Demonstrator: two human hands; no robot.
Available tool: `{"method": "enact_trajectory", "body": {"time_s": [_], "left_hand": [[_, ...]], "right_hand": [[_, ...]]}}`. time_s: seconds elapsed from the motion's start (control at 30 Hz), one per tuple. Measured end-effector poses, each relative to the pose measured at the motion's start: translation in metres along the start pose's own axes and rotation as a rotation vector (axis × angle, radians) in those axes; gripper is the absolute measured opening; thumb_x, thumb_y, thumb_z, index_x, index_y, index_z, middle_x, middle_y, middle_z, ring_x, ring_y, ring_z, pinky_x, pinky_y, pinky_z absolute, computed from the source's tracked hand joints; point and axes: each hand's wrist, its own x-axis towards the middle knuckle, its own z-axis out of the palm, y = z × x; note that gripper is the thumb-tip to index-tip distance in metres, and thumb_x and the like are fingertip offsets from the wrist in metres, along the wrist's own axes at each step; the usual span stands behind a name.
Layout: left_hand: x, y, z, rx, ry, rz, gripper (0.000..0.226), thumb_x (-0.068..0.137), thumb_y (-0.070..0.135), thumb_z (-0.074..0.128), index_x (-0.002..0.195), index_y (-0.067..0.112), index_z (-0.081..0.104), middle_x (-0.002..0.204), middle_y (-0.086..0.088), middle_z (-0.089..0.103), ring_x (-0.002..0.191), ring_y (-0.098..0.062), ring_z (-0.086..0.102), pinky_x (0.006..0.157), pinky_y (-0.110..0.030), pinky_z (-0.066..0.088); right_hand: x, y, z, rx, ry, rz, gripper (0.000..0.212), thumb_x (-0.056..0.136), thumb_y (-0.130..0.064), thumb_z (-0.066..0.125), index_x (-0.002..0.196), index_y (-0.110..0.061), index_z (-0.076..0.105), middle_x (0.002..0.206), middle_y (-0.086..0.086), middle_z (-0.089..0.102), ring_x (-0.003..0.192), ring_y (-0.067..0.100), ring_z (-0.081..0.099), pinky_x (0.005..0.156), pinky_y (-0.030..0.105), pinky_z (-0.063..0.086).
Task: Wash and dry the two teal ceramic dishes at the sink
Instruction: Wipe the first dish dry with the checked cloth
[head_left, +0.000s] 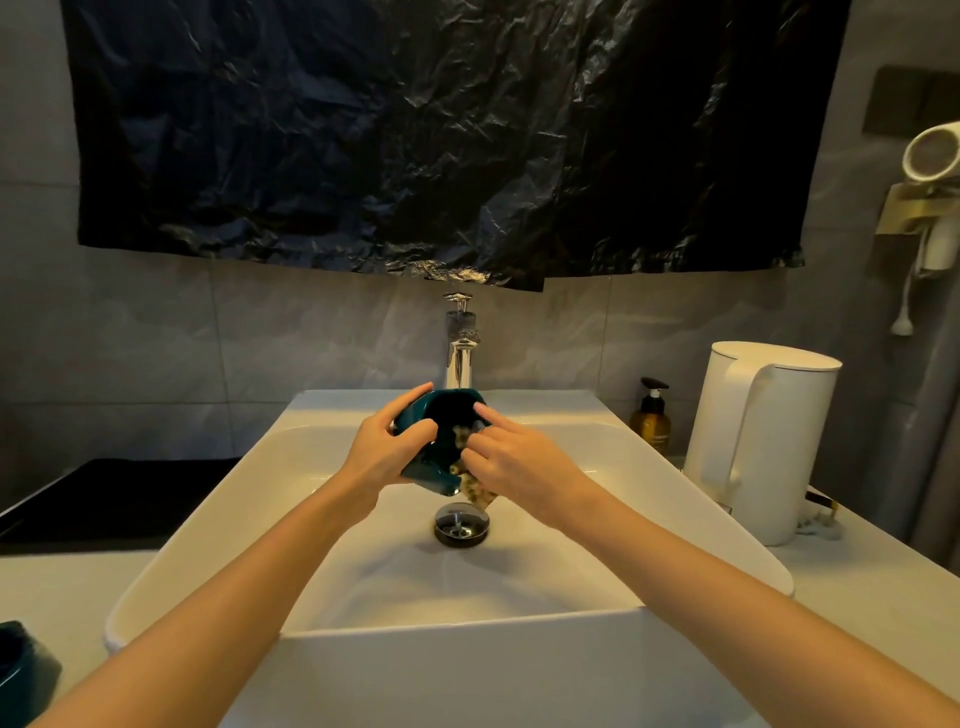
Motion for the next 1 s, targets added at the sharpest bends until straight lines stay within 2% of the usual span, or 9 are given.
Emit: {"method": "enact_trajectory", "body": {"time_s": [0.1,0.17,0.33,0.43,0.6,0.7,0.8,0.87,1.0], "left_hand": [[0.0,-0.003,-0.004,0.014,-0.016,-0.041,0.031,0.092,0.017,0.054,0.121,0.03,0.056,0.117,-0.006,0.056,0.102,-0.023,0.055,0.069,-0.031,0.056],[-0.001,-0.004,-0.005,0.025,-0.041,-0.085,0.03,0.092,0.017,0.052,0.12,0.027,0.057,0.116,-0.007,0.057,0.1,-0.023,0.055,0.067,-0.033,0.056],[-0.001,0.0,-0.005,-0.007,-0.033,-0.088,0.033,0.09,0.013,0.05,0.118,0.028,0.06,0.113,-0.007,0.059,0.098,-0.025,0.057,0.061,-0.033,0.056],[0.0,0.0,-0.008,0.001,-0.023,-0.076,0.032,0.09,0.014,0.051,0.117,0.029,0.059,0.113,-0.006,0.059,0.102,-0.025,0.056,0.066,-0.035,0.057],[-0.001,-0.001,-0.003,0.042,-0.052,-0.053,0.029,0.093,0.017,0.052,0.118,0.032,0.056,0.113,-0.005,0.057,0.104,-0.024,0.055,0.071,-0.033,0.056],[-0.003,-0.002,-0.001,0.063,-0.099,-0.055,0.028,0.093,0.017,0.051,0.115,0.034,0.058,0.112,-0.002,0.059,0.102,-0.02,0.055,0.071,-0.033,0.056],[-0.004,0.0,-0.002,0.047,-0.155,-0.062,0.033,0.093,0.017,0.05,0.121,0.032,0.059,0.114,-0.002,0.06,0.104,-0.02,0.056,0.067,-0.031,0.056],[-0.004,0.001,-0.003,0.034,-0.156,-0.06,0.033,0.093,0.018,0.05,0.122,0.032,0.058,0.115,-0.004,0.059,0.104,-0.021,0.056,0.067,-0.032,0.056],[-0.002,0.0,-0.003,0.039,-0.119,-0.045,0.029,0.093,0.018,0.052,0.117,0.034,0.057,0.11,-0.003,0.06,0.102,-0.022,0.057,0.074,-0.036,0.057]], "right_hand": [[0.004,-0.016,0.0,0.188,-0.101,-0.003,0.024,0.087,-0.01,0.065,0.11,-0.007,0.06,0.112,0.011,0.064,0.107,0.026,0.059,0.115,0.034,0.022],[0.004,-0.023,-0.004,0.389,-0.1,0.067,0.028,0.09,-0.018,0.062,0.116,-0.008,0.058,0.12,0.009,0.06,0.114,0.023,0.054,0.105,0.028,0.036],[0.005,-0.031,-0.013,0.779,0.03,0.24,0.033,0.088,-0.017,0.065,0.119,-0.01,0.058,0.123,0.005,0.059,0.11,0.022,0.055,0.097,0.027,0.042],[-0.001,-0.022,-0.01,0.639,0.017,0.133,0.034,0.091,-0.017,0.06,0.124,-0.009,0.058,0.129,0.004,0.058,0.124,0.023,0.049,0.106,0.031,0.037],[-0.008,-0.002,-0.002,0.282,-0.013,-0.033,0.035,0.088,-0.023,0.06,0.12,-0.008,0.062,0.127,0.008,0.062,0.119,0.023,0.056,0.116,0.032,0.002],[-0.007,-0.013,-0.005,0.319,-0.02,-0.038,0.05,0.089,-0.028,0.059,0.135,-0.01,0.049,0.135,0.006,0.055,0.126,0.023,0.049,0.113,0.029,0.005],[0.0,-0.018,-0.012,0.408,0.024,-0.05,0.043,0.084,-0.026,0.065,0.122,-0.009,0.057,0.125,0.005,0.061,0.122,0.025,0.049,0.115,0.032,0.013],[0.003,-0.014,-0.009,0.4,0.049,-0.025,0.05,0.082,-0.034,0.066,0.125,-0.01,0.053,0.128,0.005,0.059,0.121,0.024,0.049,0.117,0.035,0.02],[-0.002,-0.007,-0.005,0.169,0.041,0.052,0.077,0.084,-0.053,0.057,0.139,-0.002,0.04,0.139,0.012,0.05,0.13,0.025,0.044,0.115,0.03,0.006]]}}
